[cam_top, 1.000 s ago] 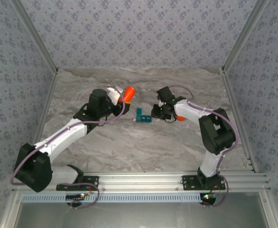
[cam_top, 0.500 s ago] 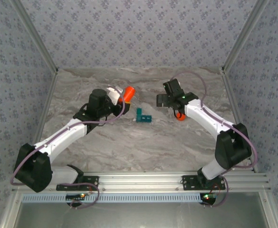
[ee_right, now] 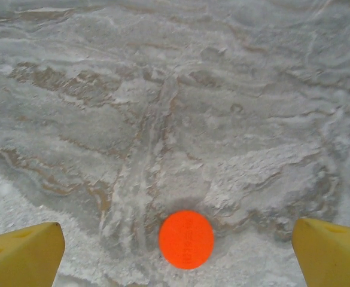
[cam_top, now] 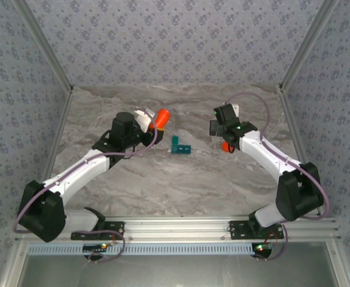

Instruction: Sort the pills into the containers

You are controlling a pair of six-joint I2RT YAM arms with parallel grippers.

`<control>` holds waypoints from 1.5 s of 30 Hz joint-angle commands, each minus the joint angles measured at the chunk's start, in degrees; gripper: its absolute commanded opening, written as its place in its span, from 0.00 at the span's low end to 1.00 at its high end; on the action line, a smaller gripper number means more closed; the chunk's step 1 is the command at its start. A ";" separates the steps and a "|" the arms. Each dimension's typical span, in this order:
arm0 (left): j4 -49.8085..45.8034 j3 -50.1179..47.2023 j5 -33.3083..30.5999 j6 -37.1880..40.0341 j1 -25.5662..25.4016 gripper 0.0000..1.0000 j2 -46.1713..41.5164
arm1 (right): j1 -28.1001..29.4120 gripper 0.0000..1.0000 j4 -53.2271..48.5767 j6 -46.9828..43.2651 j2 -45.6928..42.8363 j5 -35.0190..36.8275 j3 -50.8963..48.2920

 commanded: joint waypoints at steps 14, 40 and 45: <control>0.35 -5.58 7.75 -1.93 -0.70 0.00 -0.72 | -2.31 0.80 5.95 4.53 9.59 -36.38 1.10; -3.12 -5.50 7.52 -1.36 -2.78 0.00 7.27 | 4.12 0.75 -2.12 2.23 21.35 -34.29 8.56; -3.07 -5.50 7.61 -1.56 -2.81 0.00 7.90 | 4.05 0.75 -2.54 2.18 21.26 -34.63 7.33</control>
